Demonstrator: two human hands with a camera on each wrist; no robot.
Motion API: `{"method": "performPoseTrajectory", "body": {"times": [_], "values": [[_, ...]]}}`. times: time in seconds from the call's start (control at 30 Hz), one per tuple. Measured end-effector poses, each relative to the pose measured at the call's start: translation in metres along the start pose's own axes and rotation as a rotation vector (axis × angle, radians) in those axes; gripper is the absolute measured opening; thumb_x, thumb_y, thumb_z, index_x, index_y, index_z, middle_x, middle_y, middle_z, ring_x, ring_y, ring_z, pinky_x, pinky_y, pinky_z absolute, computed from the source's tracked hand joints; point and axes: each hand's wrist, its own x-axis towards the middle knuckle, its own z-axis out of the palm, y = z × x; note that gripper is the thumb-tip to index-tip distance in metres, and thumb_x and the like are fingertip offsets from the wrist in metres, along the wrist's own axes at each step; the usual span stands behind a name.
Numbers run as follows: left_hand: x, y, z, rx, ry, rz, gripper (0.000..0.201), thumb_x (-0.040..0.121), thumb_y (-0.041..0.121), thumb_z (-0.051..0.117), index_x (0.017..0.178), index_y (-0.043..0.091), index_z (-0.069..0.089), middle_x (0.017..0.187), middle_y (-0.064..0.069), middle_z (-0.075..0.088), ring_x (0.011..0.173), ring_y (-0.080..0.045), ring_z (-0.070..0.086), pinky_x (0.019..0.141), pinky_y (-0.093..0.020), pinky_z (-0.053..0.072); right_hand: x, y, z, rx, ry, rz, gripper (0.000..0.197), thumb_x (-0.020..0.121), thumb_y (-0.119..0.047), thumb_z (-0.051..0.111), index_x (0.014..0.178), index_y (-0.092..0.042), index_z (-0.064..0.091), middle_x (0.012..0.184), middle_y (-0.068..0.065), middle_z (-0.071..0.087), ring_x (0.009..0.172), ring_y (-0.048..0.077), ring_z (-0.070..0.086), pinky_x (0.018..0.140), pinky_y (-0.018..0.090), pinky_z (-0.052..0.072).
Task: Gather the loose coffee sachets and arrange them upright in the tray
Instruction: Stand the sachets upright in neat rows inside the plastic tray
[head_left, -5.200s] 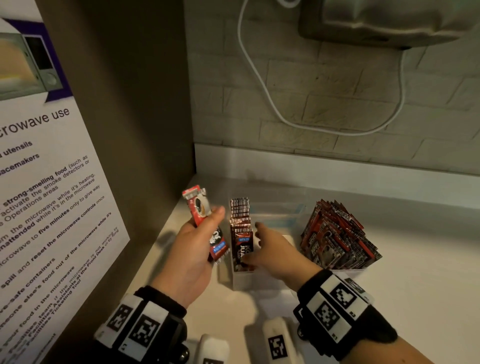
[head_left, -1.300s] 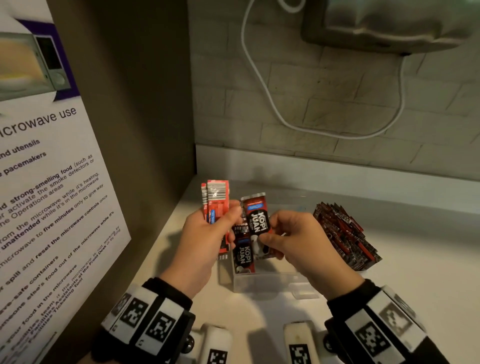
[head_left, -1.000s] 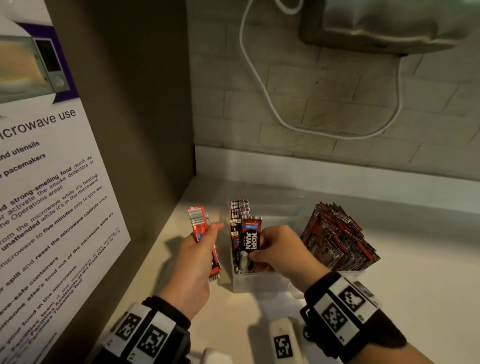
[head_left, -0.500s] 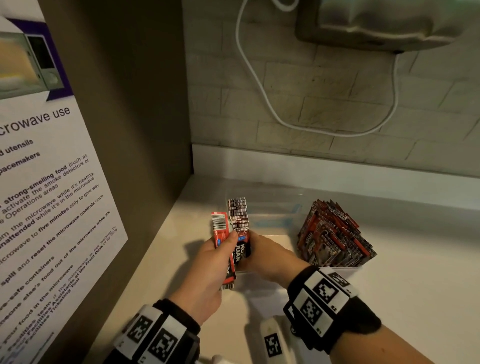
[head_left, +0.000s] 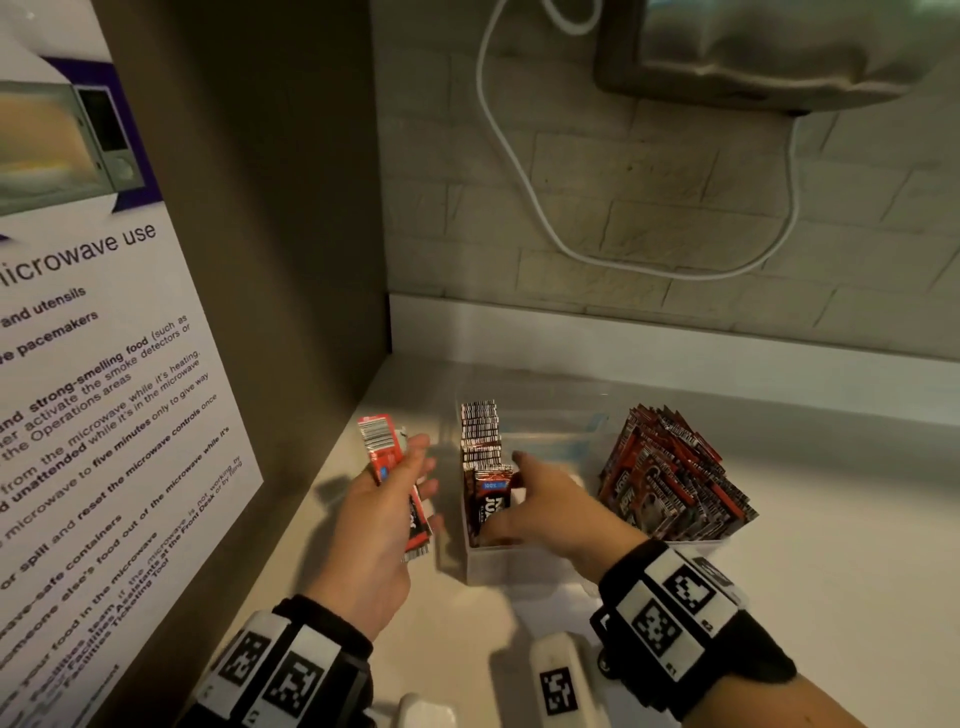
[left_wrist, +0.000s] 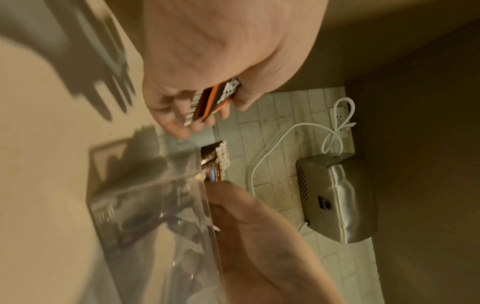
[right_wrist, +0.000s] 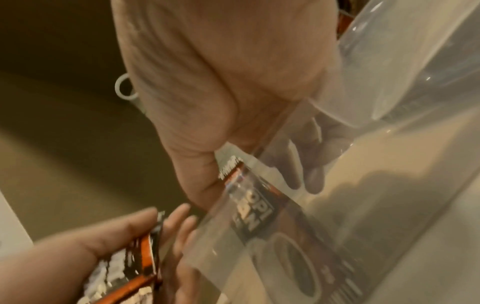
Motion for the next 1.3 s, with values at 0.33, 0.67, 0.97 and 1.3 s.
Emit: {"method": "performPoseTrajectory", "body": {"times": [0.33, 0.67, 0.97, 1.3], "values": [[-0.021, 0.013, 0.003, 0.139, -0.272, 0.09, 0.021, 0.084, 0.024, 0.067, 0.096, 0.007, 0.069, 0.076, -0.014, 0.07, 0.057, -0.022, 0.065, 0.043, -0.026, 0.048, -0.032, -0.024, -0.024, 0.439, 0.289, -0.223, 0.021, 0.085, -0.015, 0.067, 0.106, -0.018, 0.063, 0.091, 0.006, 0.066, 0.063, 0.013, 0.055, 0.055, 0.023, 0.039], [-0.023, 0.013, 0.012, 0.188, -0.292, 0.054, 0.051, 0.064, 0.047, 0.068, 0.095, 0.006, 0.068, 0.073, -0.011, 0.068, 0.054, -0.018, 0.059, 0.04, -0.023, 0.041, -0.047, -0.022, -0.037, 0.663, 0.208, -0.506, 0.014, 0.079, 0.007, 0.066, 0.076, -0.007, 0.065, 0.07, 0.016, 0.067, 0.058, 0.021, 0.062, 0.05, 0.025, 0.049], [-0.008, 0.022, 0.008, -0.037, -0.18, 0.16, 0.027, 0.073, -0.009, 0.069, 0.085, 0.011, 0.057, 0.074, -0.008, 0.07, 0.054, -0.014, 0.062, 0.042, -0.022, 0.044, -0.06, -0.004, -0.036, 0.494, 0.089, -0.44, 0.045, 0.081, 0.026, 0.044, 0.081, -0.006, 0.075, 0.088, 0.007, 0.075, 0.085, 0.017, 0.071, 0.074, 0.021, 0.054], [-0.013, 0.022, 0.022, 0.143, -0.134, 0.206, 0.017, 0.09, 0.029, 0.063, 0.081, 0.015, 0.061, 0.08, -0.001, 0.074, 0.061, -0.013, 0.065, 0.046, -0.023, 0.045, -0.037, -0.023, -0.026, 0.243, 0.238, -0.236, 0.021, 0.073, 0.009, 0.071, 0.072, -0.011, 0.069, 0.077, 0.018, 0.07, 0.063, 0.022, 0.064, 0.068, 0.046, 0.059]]}}
